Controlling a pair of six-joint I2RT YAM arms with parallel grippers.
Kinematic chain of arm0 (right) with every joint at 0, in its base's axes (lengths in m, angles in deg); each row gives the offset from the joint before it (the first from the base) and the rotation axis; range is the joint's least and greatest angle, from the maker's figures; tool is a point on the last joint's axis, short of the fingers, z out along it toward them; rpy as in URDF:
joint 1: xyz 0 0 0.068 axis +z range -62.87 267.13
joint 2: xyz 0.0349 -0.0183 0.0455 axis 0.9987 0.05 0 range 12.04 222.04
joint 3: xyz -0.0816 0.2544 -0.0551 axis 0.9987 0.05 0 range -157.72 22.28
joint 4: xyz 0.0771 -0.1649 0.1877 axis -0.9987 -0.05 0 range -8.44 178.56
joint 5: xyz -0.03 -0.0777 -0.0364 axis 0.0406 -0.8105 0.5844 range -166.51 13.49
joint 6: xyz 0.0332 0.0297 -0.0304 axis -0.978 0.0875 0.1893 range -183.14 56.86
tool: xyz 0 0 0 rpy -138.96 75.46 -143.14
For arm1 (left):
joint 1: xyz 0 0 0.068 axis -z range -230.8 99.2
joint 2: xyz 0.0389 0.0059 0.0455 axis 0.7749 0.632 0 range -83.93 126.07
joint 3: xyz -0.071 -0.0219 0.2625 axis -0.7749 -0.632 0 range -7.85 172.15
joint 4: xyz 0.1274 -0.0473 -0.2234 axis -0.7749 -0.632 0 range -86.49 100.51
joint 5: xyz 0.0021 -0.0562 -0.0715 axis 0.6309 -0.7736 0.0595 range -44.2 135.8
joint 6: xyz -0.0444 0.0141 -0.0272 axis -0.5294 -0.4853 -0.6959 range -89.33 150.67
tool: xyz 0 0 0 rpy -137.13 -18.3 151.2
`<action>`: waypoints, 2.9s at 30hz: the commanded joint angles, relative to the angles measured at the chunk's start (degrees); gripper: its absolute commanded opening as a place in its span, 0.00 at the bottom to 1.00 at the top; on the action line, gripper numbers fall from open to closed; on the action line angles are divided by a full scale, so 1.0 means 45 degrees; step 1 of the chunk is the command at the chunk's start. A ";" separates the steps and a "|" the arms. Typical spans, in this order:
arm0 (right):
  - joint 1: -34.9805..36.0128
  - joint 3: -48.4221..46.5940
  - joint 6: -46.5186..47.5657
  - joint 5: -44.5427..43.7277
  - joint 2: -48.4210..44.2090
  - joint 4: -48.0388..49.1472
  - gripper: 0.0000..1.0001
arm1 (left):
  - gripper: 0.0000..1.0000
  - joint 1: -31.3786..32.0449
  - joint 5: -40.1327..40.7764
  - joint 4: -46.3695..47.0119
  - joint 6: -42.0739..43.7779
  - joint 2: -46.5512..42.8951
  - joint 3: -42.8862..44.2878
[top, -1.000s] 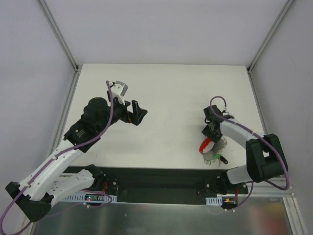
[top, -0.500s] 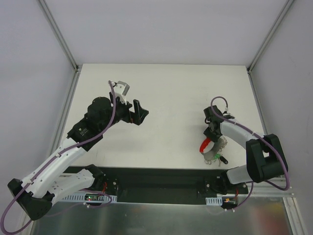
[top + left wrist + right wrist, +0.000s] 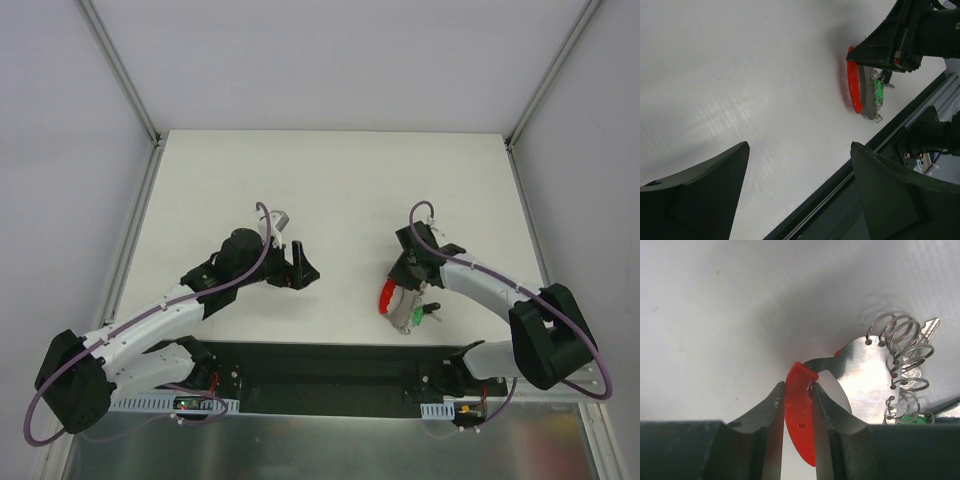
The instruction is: Remove the keys from the keyring
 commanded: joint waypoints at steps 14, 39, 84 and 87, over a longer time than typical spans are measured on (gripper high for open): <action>0.1184 -0.0368 -0.1385 0.1964 -0.0486 0.1789 0.15 | 0.79 0.2152 -0.1701 0.8352 -0.2079 0.5947 -0.0682; 0.1242 0.0512 -0.0156 0.2726 -0.2147 0.1711 0.15 | 0.64 0.2387 -0.5099 1.5300 -0.4616 1.2060 0.0862; 0.1360 0.5804 0.7070 0.5439 -1.1309 0.8035 0.79 | 0.00 -0.0266 -0.6147 -0.4440 0.8057 0.2514 0.5922; 0.1418 0.5942 0.7693 0.6025 -1.0958 0.9344 0.77 | 0.00 -0.0562 -0.7265 -0.4461 0.8465 0.1948 0.5746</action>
